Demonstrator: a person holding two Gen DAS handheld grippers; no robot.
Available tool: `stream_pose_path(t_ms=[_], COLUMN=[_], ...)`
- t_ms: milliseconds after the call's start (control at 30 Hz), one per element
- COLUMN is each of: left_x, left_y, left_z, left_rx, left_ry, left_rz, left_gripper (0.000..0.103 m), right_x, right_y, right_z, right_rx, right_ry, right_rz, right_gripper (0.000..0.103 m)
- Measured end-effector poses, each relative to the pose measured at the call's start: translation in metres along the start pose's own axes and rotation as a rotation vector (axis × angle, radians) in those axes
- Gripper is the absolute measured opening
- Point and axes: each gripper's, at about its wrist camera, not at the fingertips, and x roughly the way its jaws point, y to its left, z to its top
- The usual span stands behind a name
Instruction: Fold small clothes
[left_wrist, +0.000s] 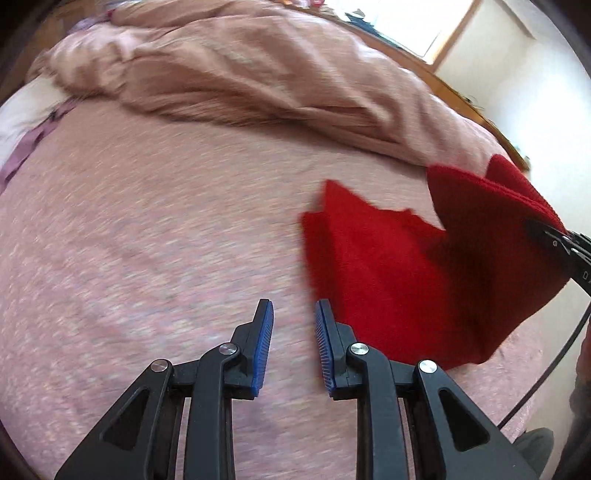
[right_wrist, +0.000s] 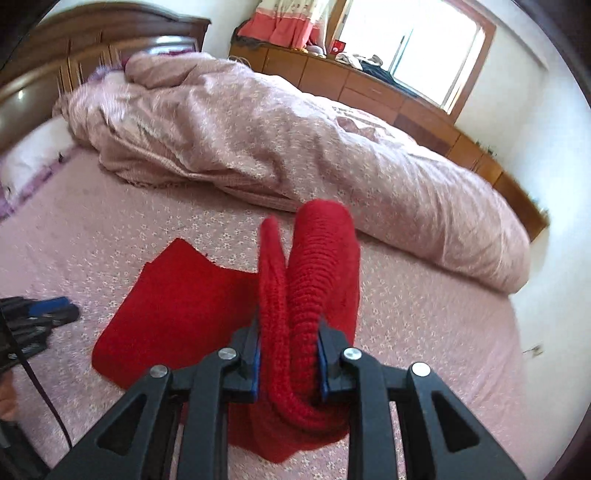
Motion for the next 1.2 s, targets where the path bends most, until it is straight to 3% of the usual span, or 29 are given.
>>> stream_pose_path(t_ms=[233, 367, 533, 733, 800, 867, 933, 1067, 1200], left_x=[-0.003, -0.006, -0.006, -0.002, -0.003, -0.004, -0.003, -0.001, 0.002], left_y=[0.057, 0.059, 0.048, 0.044, 0.045, 0.048, 0.050, 0.047, 0.026], left_z=[-0.015, -0.020, -0.021, -0.021, -0.020, -0.020, -0.020, -0.013, 0.003], left_rx=[-0.085, -0.090, -0.067, -0.066, -0.072, -0.080, -0.087, -0.092, -0.097], left_ry=[0.029, 0.043, 0.042, 0.053, 0.048, 0.048, 0.052, 0.061, 0.067], left_rz=[0.048, 0.050, 0.052, 0.052, 0.046, 0.048, 0.044, 0.033, -0.041], left_gripper=[0.016, 0.016, 0.016, 0.016, 0.016, 0.016, 0.016, 0.016, 0.018], right_x=[0.010, 0.024, 0.053, 0.056, 0.050, 0.043, 0.033, 0.013, 0.009], right_y=[0.065, 0.103, 0.140, 0.133, 0.127, 0.125, 0.123, 0.113, 0.093], right_z=[0.005, -0.004, -0.028, -0.063, -0.071, -0.075, -0.073, -0.057, -0.048], right_rx=[-0.030, -0.006, -0.101, -0.151, -0.141, -0.166, -0.196, -0.207, -0.159], right_ry=[-0.006, -0.016, 0.066, 0.094, 0.062, 0.029, 0.018, -0.011, -0.009], right_rz=[-0.029, 0.001, 0.011, -0.009, 0.028, 0.138, 0.250, 0.310, 0.297], right_gripper=[0.022, 0.022, 0.022, 0.024, 0.032, 0.055, 0.063, 0.063, 0.064])
